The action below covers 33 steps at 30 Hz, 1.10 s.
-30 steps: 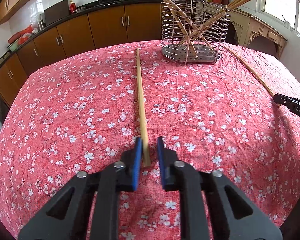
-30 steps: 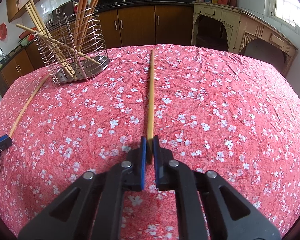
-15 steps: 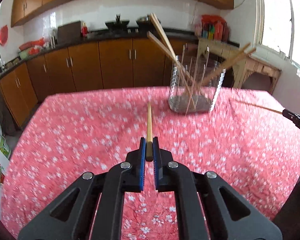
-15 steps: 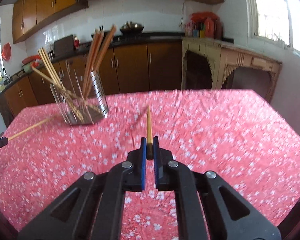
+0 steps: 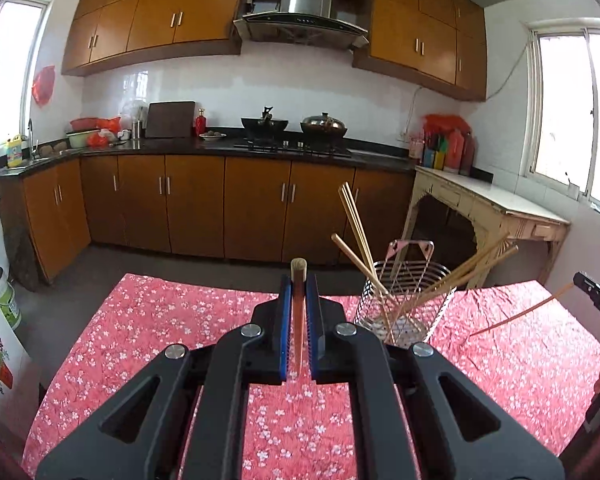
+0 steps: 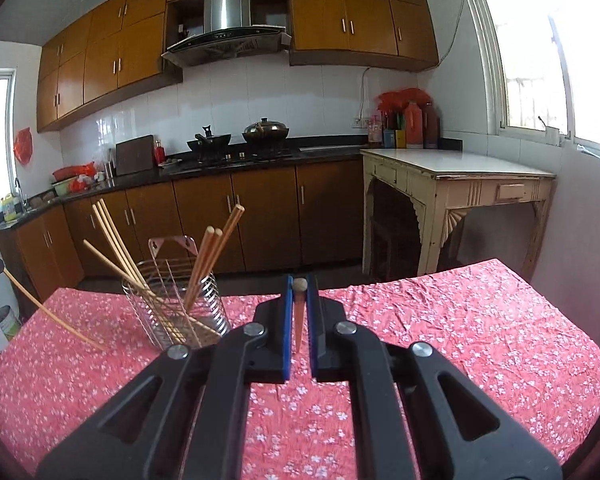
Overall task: Organize utensils
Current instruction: 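Lift both held chopsticks upright and carry them over the wire holder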
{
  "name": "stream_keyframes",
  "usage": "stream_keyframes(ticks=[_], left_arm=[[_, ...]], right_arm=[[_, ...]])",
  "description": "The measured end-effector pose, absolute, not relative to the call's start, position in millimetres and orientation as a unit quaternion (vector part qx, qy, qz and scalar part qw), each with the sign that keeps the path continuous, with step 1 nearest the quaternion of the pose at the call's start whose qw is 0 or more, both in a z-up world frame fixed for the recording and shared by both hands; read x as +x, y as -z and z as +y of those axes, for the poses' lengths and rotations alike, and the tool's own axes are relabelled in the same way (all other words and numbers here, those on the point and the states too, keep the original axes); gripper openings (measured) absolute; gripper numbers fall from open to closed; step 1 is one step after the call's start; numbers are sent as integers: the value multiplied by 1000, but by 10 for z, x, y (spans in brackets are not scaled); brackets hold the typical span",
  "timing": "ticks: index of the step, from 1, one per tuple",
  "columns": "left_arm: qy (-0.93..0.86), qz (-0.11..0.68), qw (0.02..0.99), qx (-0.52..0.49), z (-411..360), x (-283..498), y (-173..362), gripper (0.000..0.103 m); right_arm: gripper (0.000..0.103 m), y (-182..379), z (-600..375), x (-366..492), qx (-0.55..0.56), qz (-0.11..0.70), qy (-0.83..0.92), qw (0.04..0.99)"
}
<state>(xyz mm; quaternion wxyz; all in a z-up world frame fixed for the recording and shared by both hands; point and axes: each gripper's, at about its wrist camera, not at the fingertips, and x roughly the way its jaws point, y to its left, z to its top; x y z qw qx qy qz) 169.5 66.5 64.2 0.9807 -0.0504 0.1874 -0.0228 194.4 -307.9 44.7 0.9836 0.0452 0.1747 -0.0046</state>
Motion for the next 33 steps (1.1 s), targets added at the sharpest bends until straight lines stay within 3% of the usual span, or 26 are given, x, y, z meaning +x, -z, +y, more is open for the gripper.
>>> stream_keyframes(ticks=[17,33], left_arm=[[40,162,985,-41,499,1600,-848,7],[87,123,987,-51,205,1630,-1274,7]], right_arm=[[7,-782,-3055,1760,72,175,-54,981],[7,-1537,-2748,1574,77,140,-149,976]])
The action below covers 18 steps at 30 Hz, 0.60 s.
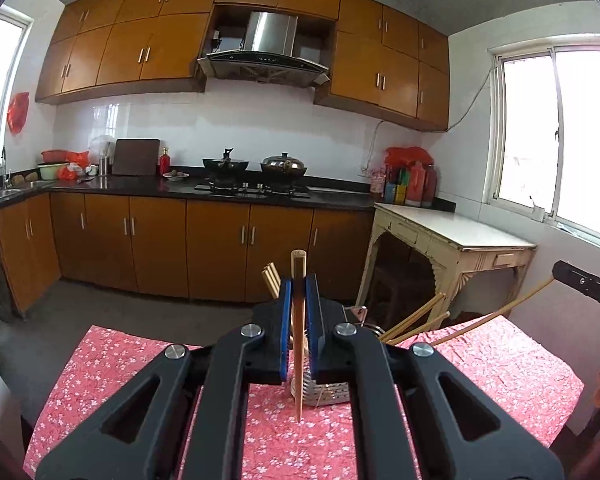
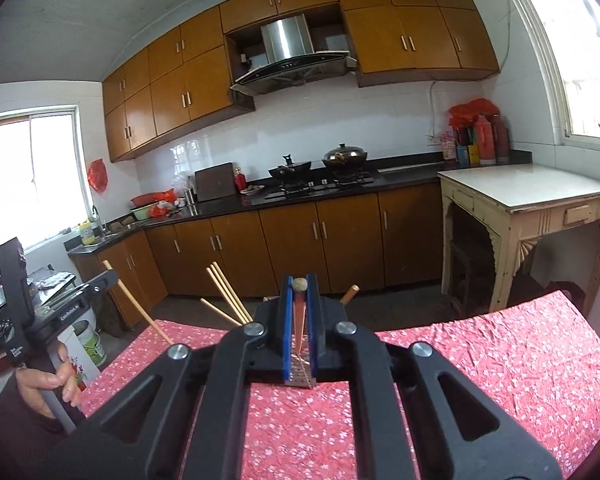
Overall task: Organize utensils
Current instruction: 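Lift both held chopsticks upright and carry them over the wire holder, then lower the chopsticks into the wire holder and open both tools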
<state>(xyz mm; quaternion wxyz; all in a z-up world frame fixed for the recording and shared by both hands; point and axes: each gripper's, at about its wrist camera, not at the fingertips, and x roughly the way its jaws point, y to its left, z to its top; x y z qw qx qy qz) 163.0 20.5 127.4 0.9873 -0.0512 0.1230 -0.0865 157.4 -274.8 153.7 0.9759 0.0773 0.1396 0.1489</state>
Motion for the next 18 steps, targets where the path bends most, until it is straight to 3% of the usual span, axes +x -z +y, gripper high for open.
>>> stream_keyframes(ticks=[10,18], left_arm=[[94,91,989,-67,94,1775,-1592,7],[82,64,992,-69,-63,2124,-1811,7]], right_arm=[[7,-1769,-2558,1855,70,131,-145,978],[7,-1758,-2492,2353,72,171,-148,971]])
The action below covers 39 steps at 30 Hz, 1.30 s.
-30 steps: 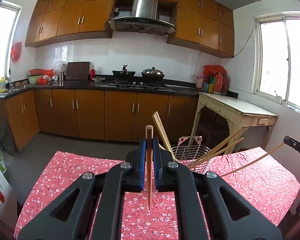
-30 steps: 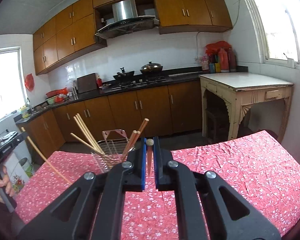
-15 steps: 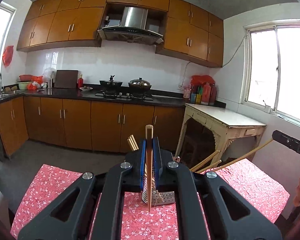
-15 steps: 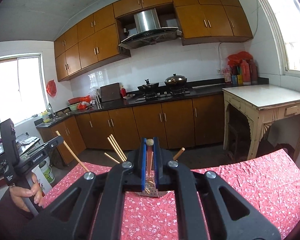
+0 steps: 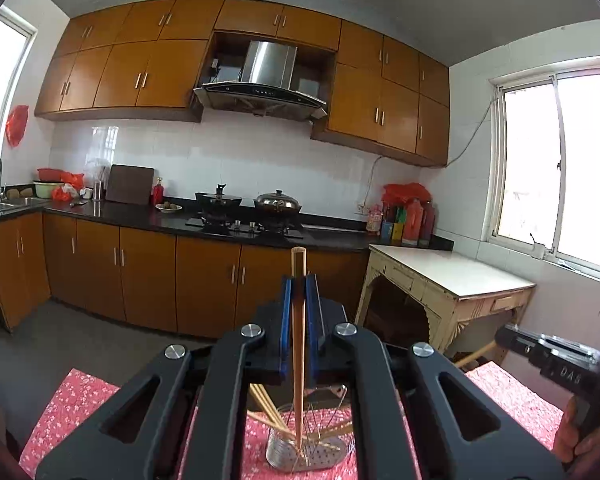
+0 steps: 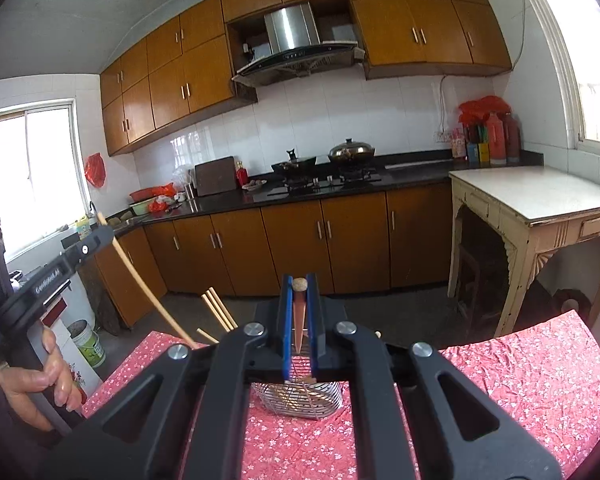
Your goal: Organize utensils
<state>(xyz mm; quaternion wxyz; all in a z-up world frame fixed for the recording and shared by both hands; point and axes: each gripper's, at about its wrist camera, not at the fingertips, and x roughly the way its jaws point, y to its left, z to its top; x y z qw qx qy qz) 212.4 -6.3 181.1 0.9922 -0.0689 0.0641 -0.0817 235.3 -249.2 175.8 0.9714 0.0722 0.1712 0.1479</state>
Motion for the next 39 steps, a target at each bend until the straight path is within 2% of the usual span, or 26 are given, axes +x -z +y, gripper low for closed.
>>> stream_keyframes(ticks=[6,16,21,24,26,27,28,29,31,39], left_arm=[[66,64,993,-69,-158,2436,-1742,7],[49,138,986,-84,-151,2983,-1325,7],[45,151,985,-75,-133,3078,-1278,7],[41,159,984,-75,-143,3151,-1302,7],[39,157,983,-81,-107,3139,-1332,12],[35,156,984,-82,-98,3125,-1339,31],[26,149,985,-83,-69,3071,-1359,56],[21,142,986,-84,-50,3062,-1383,63],[15,133,987,-84,3,2995,-1434,64],[7,125,989,-82,118,2715,-1595,66]], right_arm=[[7,-1648,-2486,2701,68,208,-149,964],[7,-1446,-2418,3560,91,301,-150,937],[8,-1390,-2396,3839,104,313,-142,933],[14,-1363,-2393,3913,108,308,-123,937],[37,-1366,-2415,3894,108,300,-112,941],[40,-1372,-2432,3860,105,293,-106,945],[43,-1377,-2435,3836,101,288,-102,947],[47,-1383,-2466,3802,99,284,-97,949],[55,-1404,-2517,3746,103,277,-88,951],[70,-1600,-2646,3391,96,241,-69,963]])
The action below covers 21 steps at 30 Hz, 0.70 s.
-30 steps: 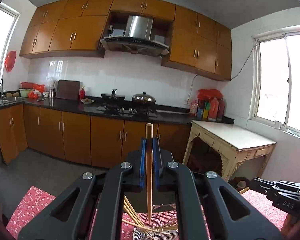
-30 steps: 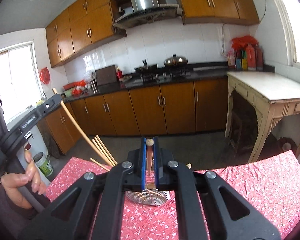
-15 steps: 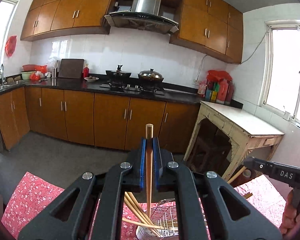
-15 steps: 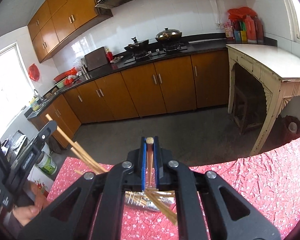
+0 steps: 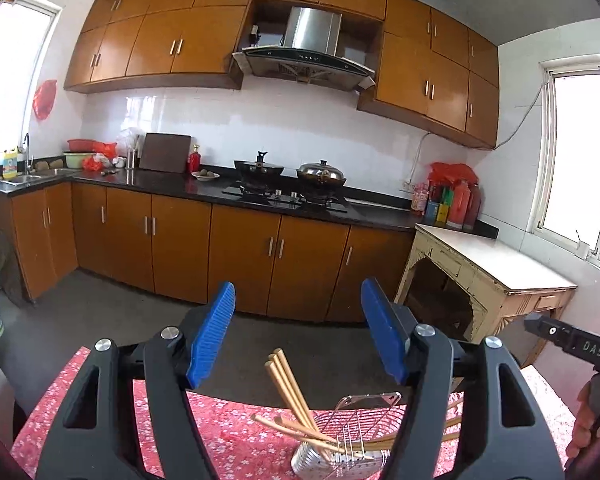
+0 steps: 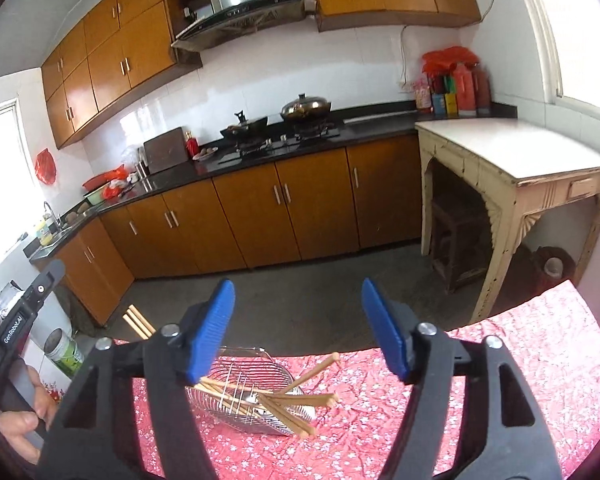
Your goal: Organize utensils
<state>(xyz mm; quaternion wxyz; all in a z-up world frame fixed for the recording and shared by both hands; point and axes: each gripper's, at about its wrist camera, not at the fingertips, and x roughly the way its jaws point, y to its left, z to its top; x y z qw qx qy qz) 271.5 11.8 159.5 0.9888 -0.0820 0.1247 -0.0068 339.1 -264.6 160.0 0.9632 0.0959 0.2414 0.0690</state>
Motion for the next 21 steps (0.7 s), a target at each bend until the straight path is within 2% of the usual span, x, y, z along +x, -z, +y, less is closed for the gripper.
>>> stream_keyframes(ticks=[3,5,10,15,21], left_arm=[[6,123,989,-79,159,2566,-1640,67],[6,121,990,-77,183,2468,-1646,70],[10,130,989,-63,239,2146,-1555,88],[13,130,991,-31,221,1817,-1396,101],[32,134,990,-11,205,1472,-1054,101]], right_arm=[[77,-1677,-2657,3205,90,225,-64,968],[84,-1719,-2654,3067,85,211,-63,972],[99,-1674,-2573,2615,58,166,-55,983],[99,-1483,-2424,2140,19,121,-14,992],[99,-1099,-2200,1600,-19,69,24,997]])
